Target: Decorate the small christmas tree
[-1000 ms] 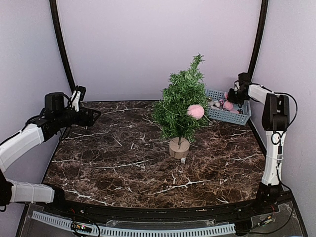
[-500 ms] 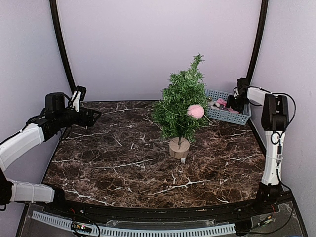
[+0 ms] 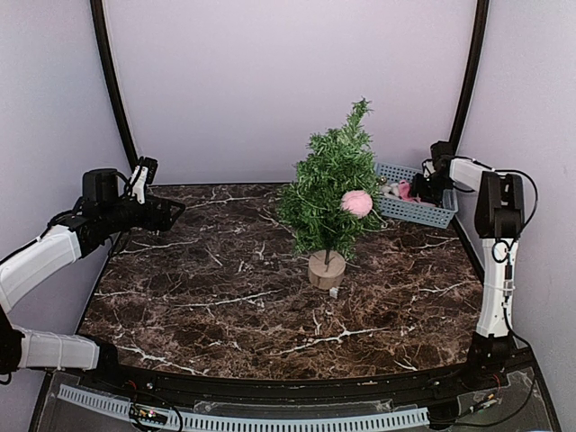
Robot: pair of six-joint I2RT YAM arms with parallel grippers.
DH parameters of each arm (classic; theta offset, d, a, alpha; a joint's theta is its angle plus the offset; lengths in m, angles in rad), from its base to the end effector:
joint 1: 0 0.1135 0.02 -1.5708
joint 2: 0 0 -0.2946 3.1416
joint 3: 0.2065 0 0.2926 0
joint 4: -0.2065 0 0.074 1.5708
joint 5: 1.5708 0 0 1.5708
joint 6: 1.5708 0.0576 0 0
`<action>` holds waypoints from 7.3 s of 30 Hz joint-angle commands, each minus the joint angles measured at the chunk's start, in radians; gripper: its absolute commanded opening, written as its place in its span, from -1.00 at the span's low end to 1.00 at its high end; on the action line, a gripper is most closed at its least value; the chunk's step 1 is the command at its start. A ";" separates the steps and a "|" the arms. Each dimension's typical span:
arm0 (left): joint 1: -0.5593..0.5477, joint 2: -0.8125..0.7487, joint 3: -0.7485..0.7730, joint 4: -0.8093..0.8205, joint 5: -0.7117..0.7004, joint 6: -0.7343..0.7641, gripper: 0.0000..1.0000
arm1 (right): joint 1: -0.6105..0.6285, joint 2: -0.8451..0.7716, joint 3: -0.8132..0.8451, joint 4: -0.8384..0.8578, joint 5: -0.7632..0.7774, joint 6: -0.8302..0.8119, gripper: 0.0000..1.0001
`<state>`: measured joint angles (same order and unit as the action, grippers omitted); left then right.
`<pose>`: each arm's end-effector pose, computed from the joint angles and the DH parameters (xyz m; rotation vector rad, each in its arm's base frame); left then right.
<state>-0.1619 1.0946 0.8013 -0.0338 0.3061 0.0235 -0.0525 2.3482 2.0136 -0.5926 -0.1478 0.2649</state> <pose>0.2918 -0.0653 0.3085 0.3828 1.8614 -0.3843 0.5951 -0.0228 0.1813 0.3347 2.4819 0.2728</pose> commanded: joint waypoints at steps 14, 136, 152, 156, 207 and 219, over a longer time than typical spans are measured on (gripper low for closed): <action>-0.005 -0.014 0.004 0.003 0.000 0.016 0.80 | 0.017 0.032 0.103 0.029 0.002 -0.096 0.04; -1.030 0.084 0.535 -0.367 -0.231 -0.140 -1.00 | 0.901 -1.129 -0.551 0.197 -0.387 0.061 0.84; -1.031 0.146 0.607 -0.468 -0.165 -0.070 -1.00 | 1.001 -0.990 -0.453 -0.054 -0.403 -0.003 0.21; -1.031 0.144 0.607 -0.462 -0.169 -0.070 -1.00 | 1.010 -0.985 -0.461 -0.061 -0.430 0.000 -0.08; -0.702 0.234 0.458 0.084 0.086 -0.393 0.83 | 1.128 -1.271 -1.026 0.865 0.568 0.165 -1.00; -0.702 0.308 0.460 0.195 0.138 -0.423 0.49 | 1.093 -1.241 -1.020 0.823 0.539 0.125 -1.00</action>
<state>-0.8677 1.3952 1.2285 0.0860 0.4145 -0.3859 1.0485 1.0946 0.9817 0.2077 0.3927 0.4191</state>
